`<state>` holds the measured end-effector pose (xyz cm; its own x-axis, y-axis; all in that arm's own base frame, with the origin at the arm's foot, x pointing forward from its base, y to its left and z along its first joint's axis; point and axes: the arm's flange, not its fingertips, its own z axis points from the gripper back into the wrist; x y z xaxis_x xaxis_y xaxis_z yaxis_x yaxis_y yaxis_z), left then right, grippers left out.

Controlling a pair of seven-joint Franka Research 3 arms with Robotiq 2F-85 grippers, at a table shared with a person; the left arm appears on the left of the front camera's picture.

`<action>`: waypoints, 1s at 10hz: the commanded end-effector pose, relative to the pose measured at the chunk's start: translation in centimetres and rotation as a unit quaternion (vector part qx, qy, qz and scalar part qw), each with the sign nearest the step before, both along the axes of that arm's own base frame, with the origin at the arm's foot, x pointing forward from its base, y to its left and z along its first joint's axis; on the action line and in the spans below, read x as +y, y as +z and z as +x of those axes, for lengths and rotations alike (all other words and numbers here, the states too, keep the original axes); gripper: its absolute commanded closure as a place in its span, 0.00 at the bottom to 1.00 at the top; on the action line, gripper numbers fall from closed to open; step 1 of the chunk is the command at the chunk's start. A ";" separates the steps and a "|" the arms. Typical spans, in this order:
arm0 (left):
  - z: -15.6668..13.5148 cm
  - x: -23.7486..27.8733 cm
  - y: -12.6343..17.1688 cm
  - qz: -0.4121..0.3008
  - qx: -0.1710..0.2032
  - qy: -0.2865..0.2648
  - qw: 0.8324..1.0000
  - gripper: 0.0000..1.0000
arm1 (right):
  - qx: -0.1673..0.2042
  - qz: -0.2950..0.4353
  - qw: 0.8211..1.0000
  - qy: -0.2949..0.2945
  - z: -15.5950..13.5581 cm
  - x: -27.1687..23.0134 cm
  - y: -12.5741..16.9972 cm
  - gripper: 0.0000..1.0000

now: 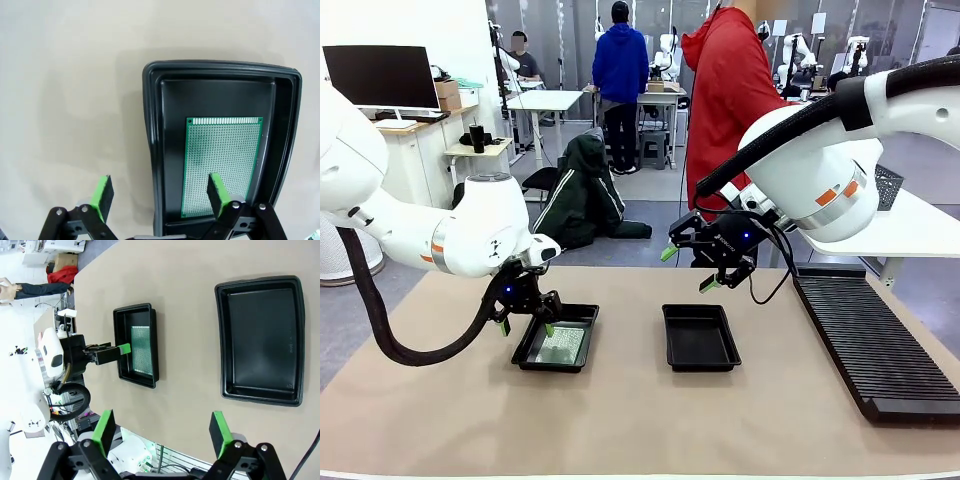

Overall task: Inspect and transfer BCBs to ESD trays.
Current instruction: Pick up the ESD tray and place it on the left side of the table.

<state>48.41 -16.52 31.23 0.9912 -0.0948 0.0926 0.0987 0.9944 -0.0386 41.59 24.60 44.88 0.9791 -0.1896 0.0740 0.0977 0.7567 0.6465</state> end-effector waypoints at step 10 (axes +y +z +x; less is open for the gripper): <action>0.4 0.1 -0.1 -0.006 -0.010 0.015 1.000 0.69 | 0.002 -0.007 1.000 -0.002 0.0 0.0 0.1 0.00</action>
<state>48.63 -16.22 31.37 0.9919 -0.0797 0.0991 0.0841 0.9956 -0.0410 41.59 24.60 44.88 0.9791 -0.1897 0.0740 0.0977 0.7567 0.6465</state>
